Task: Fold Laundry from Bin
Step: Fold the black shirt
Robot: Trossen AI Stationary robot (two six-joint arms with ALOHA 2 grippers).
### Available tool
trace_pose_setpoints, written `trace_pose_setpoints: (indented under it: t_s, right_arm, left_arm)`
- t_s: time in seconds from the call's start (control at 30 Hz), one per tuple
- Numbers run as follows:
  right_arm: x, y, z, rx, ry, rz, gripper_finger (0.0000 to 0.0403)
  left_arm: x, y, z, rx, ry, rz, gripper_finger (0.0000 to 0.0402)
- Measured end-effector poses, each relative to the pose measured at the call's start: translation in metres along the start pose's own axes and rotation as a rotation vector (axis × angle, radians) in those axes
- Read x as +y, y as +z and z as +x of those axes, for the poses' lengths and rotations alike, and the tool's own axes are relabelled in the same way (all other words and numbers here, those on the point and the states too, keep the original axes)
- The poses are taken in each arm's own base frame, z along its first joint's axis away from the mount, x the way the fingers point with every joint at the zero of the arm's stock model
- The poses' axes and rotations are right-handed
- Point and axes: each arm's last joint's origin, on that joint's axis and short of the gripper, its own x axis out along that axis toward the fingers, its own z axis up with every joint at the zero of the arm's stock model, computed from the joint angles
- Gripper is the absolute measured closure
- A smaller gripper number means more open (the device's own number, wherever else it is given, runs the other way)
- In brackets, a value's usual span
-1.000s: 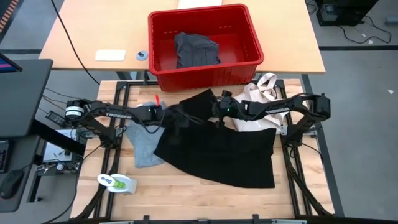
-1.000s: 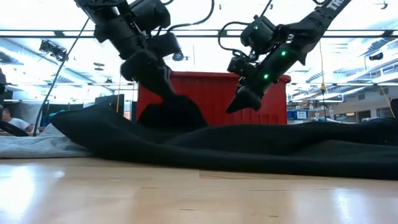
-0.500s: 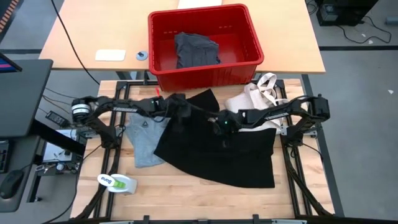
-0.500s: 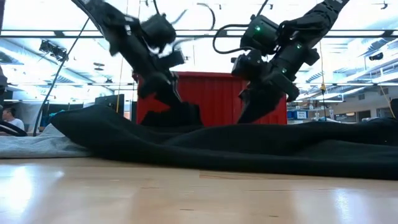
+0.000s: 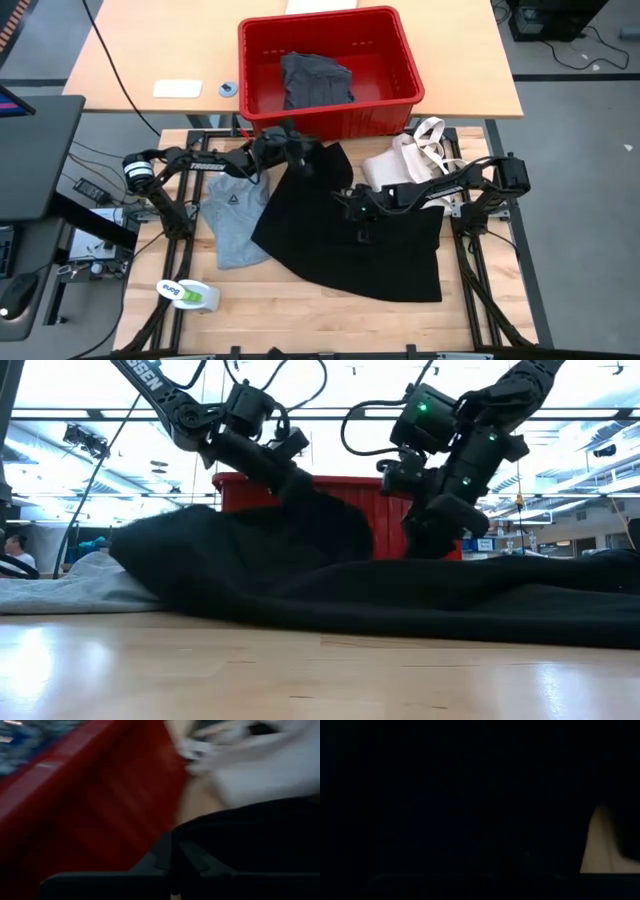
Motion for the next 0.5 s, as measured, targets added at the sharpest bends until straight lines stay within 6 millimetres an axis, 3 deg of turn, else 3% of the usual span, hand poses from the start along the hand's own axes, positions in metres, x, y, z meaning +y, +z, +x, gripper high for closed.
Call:
trace_pose_setpoints:
  t_s: [0.17,0.3,0.5]
  right_arm:
    - [0.004,-0.016,0.002,0.070,-0.043,0.026,0.0390]
    - [0.003,-0.026,-0.004,0.159,-0.090,0.062,0.0390]
    - [0.001,-0.014,-0.016,0.045,-0.134,0.077,0.0390]
  left_arm:
    - [0.010,0.000,0.000,0.050,0.197,0.034,0.0386]
    - [0.014,-0.001,-0.002,0.170,0.371,0.163,0.0386]
    - [0.015,-0.002,-0.003,0.212,0.422,0.213,0.0386]
